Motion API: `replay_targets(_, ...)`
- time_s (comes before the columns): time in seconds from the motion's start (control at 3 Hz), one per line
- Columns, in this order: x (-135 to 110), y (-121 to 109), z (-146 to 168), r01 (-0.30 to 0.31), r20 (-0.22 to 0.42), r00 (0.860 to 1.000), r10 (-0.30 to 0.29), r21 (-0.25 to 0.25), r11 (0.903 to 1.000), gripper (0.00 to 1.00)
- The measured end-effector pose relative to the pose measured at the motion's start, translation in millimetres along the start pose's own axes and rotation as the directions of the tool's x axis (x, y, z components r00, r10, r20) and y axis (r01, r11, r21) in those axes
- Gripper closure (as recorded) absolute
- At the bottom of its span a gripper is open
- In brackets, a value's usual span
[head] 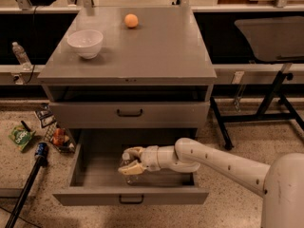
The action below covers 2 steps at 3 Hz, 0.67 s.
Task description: Pick water bottle from middle drawer and place on counter
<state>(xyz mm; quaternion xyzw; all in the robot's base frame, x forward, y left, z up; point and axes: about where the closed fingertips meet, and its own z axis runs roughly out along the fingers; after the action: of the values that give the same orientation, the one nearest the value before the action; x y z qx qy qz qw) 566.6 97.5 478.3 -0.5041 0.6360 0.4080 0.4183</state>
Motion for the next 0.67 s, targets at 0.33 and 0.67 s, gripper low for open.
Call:
replay_targets(0.33, 4, -3, 2, 0.002, 0.011, 1.000, -0.002, -0.014, 0.9999, 0.65)
replay_targets(0.67, -20, -5, -20, -0.002, 0.042, 0.999, 0.000, 0.033, 0.9994, 0.88)
